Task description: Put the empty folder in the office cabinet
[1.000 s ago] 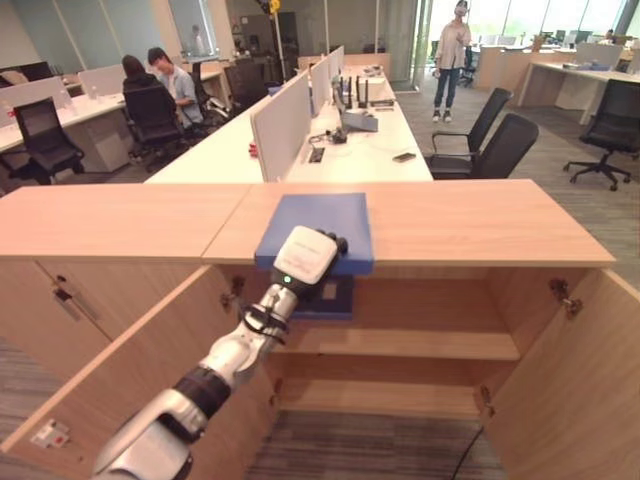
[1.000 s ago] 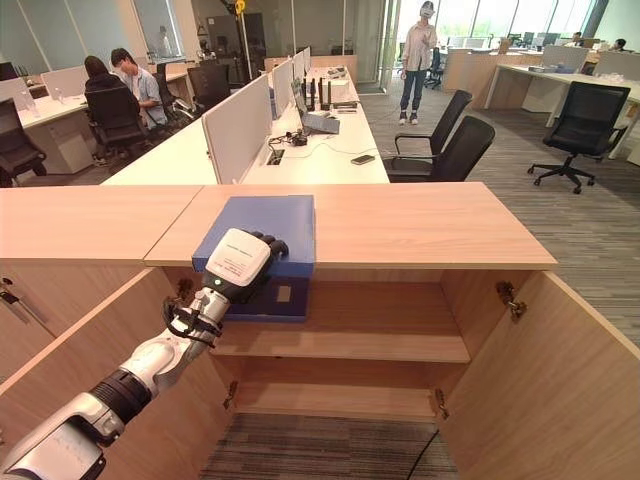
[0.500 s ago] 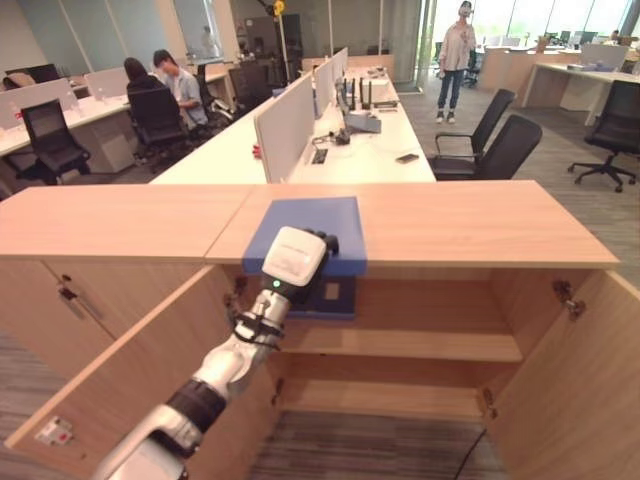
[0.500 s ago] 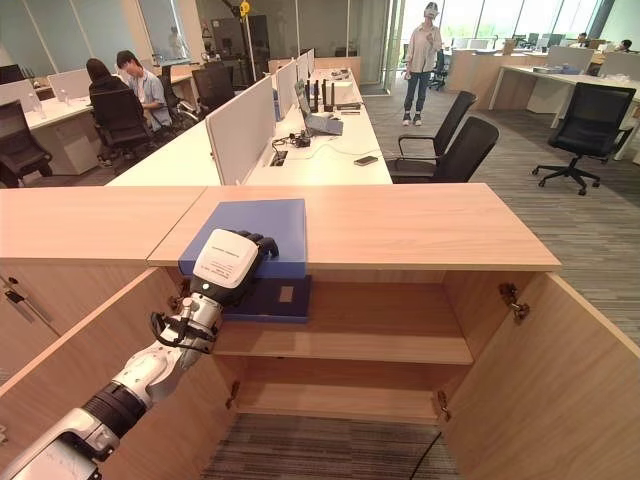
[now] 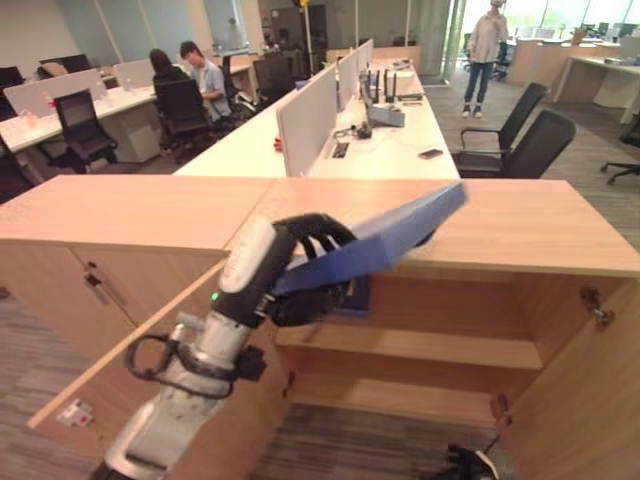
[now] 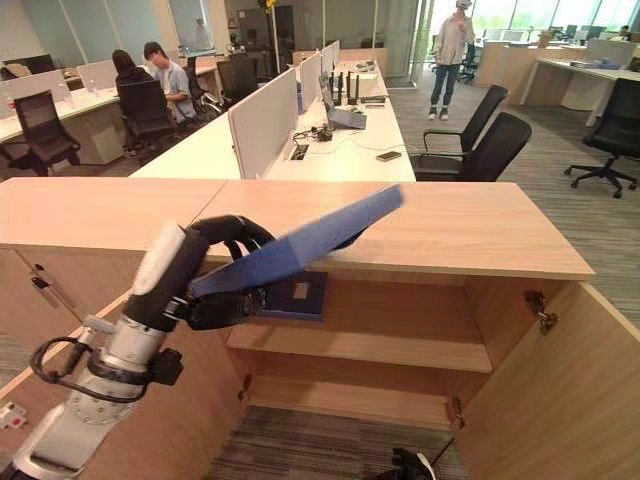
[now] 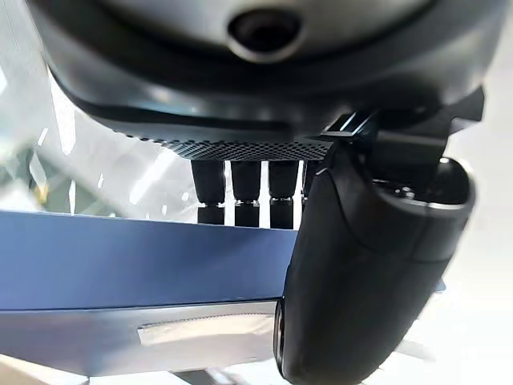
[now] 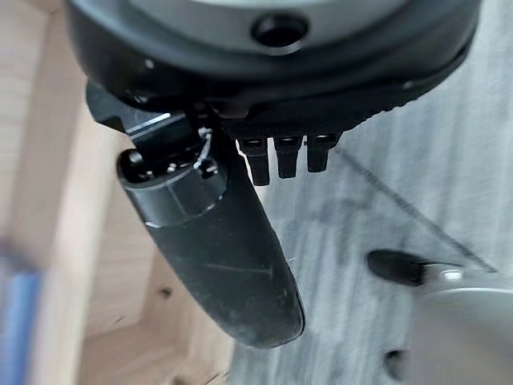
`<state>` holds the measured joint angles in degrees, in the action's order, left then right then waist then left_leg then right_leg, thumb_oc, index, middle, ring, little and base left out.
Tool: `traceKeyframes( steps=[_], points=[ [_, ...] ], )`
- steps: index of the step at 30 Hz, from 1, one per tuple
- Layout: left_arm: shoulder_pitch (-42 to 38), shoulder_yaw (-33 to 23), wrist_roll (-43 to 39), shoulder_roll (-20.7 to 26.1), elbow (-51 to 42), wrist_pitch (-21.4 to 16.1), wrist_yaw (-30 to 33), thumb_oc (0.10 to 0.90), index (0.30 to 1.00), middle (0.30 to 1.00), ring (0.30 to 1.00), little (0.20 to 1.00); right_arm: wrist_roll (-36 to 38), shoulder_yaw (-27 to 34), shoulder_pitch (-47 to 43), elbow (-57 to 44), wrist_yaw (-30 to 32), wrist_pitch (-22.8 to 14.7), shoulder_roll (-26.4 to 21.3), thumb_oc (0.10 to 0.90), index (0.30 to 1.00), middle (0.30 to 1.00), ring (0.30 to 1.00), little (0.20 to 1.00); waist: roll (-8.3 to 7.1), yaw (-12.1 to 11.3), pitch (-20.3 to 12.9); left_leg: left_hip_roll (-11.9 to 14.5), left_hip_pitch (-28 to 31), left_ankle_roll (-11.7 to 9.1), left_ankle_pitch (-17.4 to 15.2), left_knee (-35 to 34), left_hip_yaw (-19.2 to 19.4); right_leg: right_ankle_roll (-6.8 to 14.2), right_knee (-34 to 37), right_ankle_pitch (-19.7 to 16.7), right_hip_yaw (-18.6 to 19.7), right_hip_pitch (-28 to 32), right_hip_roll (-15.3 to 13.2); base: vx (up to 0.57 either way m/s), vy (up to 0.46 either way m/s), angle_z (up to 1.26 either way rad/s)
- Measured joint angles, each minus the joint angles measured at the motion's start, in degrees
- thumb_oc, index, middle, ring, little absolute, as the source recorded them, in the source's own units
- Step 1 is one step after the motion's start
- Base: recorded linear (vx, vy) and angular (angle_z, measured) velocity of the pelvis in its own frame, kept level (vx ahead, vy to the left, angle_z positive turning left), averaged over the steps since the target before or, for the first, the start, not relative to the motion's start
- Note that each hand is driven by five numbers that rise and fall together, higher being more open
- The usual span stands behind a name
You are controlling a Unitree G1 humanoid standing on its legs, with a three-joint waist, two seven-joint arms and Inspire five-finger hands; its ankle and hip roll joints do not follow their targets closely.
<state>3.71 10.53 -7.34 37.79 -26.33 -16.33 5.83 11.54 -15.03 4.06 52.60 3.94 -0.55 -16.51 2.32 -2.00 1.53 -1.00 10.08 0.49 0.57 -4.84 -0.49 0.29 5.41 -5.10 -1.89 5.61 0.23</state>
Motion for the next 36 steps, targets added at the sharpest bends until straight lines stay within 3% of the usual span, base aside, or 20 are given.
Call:
traceKeyframes(
  steps=[2, 6, 8, 14, 19, 22, 26, 29, 36],
  points=[
    [0.66, 0.27, -10.78, -0.79, 0.27, 0.99, -3.44, 0.400, 0.300, 0.300, 0.300, 0.300, 1.31, 0.08, 0.17, -3.22, -1.39, -0.49, -0.73, 0.800, 0.900, 0.900, 0.900, 0.900, -0.08, 0.15, 0.19, 0.00, -0.03, -0.01, 0.01, 0.00, 0.00, 0.01, 0.00, -0.02, 0.03, -0.08, 0.03, 0.00, 0.000, 0.00],
    [1.88, 0.69, -21.72, -0.84, 1.01, 4.03, -8.66, 0.400, 0.300, 0.300, 0.300, 0.300, 4.49, 0.16, 0.67, -6.41, -3.23, -0.56, -1.75, 0.800, 0.900, 0.900, 0.900, 0.900, 0.00, 0.36, 0.85, 0.04, 0.00, -0.12, 0.08, 0.02, 0.08, 0.01, 0.00, -0.03, 0.13, -0.11, 0.08, 0.00, 0.000, 0.00],
    [2.24, 2.87, -29.21, -0.75, 3.32, 7.33, -13.14, 0.400, 0.300, 0.300, 0.300, 0.300, 8.84, 0.35, 0.77, -7.65, -4.64, -0.59, -1.83, 0.800, 0.900, 0.900, 0.900, 0.900, 0.12, 0.39, 1.82, 0.03, 0.03, -0.10, 0.10, 0.04, 0.11, 0.03, 0.00, -0.05, 0.14, -0.10, 0.07, 0.00, 0.000, 0.00],
    [1.89, 9.52, -48.29, -1.45, 9.83, 12.51, -16.68, 0.400, 0.300, 0.300, 0.300, 0.300, 20.19, 0.08, 0.65, -8.71, -7.08, -0.61, -0.59, 0.800, 0.900, 0.900, 0.900, 0.900, -0.24, 1.62, 2.36, 0.00, 0.07, 0.46, 0.44, 0.24, 0.57, 0.35, 0.00, -0.25, 0.46, 0.01, 0.08, 0.00, 0.005, -0.03],
    [1.86, 9.60, -52.71, -4.79, 11.36, 12.96, -16.96, 0.400, 0.300, 0.300, 0.300, 0.300, 23.53, 0.07, 0.66, -13.13, -7.92, -1.23, 0.45, 0.800, 0.900, 0.900, 0.900, 0.900, -0.05, 1.85, 2.45, 0.01, 0.32, 0.48, 0.37, 0.22, 1.43, 0.39, 0.00, -0.31, 1.17, 0.08, 0.12, 0.01, 0.006, -0.08],
    [2.16, 9.38, -52.55, -4.91, 11.93, 12.89, -16.94, 0.400, 0.300, 0.300, 0.300, 0.300, 23.62, 0.15, 0.65, -14.12, -7.89, -1.48, 0.30, 0.800, 0.900, 0.900, 0.900, 0.900, 0.01, 1.73, 2.48, 0.01, 0.39, 0.42, 0.32, 0.02, 1.41, 0.45, -0.01, -0.37, 1.20, 0.18, 0.11, 0.00, 0.000, 0.00],
    [5.76, 5.73, -43.34, -2.61, 13.00, 12.83, -17.30, 0.400, 0.300, 0.300, 0.300, 0.300, 19.38, 1.46, 2.40, -18.32, -7.28, -1.48, -2.29, 0.800, 0.900, 0.900, 0.900, 0.900, 0.54, 1.86, 2.50, 0.01, 0.25, 0.16, -0.21, 0.01, 1.38, 0.30, -0.01, -0.31, 1.26, 0.01, 0.10, 0.00, 0.002, -0.01],
    [10.30, 0.95, -34.67, 0.56, 14.72, 12.73, -17.88, 0.400, 0.300, 0.300, 0.300, 0.300, 11.19, 4.25, 2.98, -21.38, -6.04, -1.40, -6.56, 0.800, 0.900, 0.900, 0.900, 0.900, 0.91, 1.77, 2.62, 0.00, 0.22, 0.29, -0.26, 0.00, 1.39, 0.45, 0.00, -0.40, 1.22, 0.02, 0.09, 0.00, 0.000, 0.00],
    [16.18, -7.09, -19.35, 3.18, 22.53, 13.00, -17.72, 0.400, 0.300, 0.300, 0.300, 0.300, -0.32, 11.81, 2.54, -22.90, -3.60, -1.40, -13.73, 0.800, 0.900, 0.900, 0.900, 0.900, 0.66, 1.23, 2.83, -0.04, 0.14, 0.74, -0.02, 0.03, 0.87, 0.44, 0.00, -0.19, 0.81, 0.05, 0.06, -0.01, 0.001, 0.03]
  ],
)
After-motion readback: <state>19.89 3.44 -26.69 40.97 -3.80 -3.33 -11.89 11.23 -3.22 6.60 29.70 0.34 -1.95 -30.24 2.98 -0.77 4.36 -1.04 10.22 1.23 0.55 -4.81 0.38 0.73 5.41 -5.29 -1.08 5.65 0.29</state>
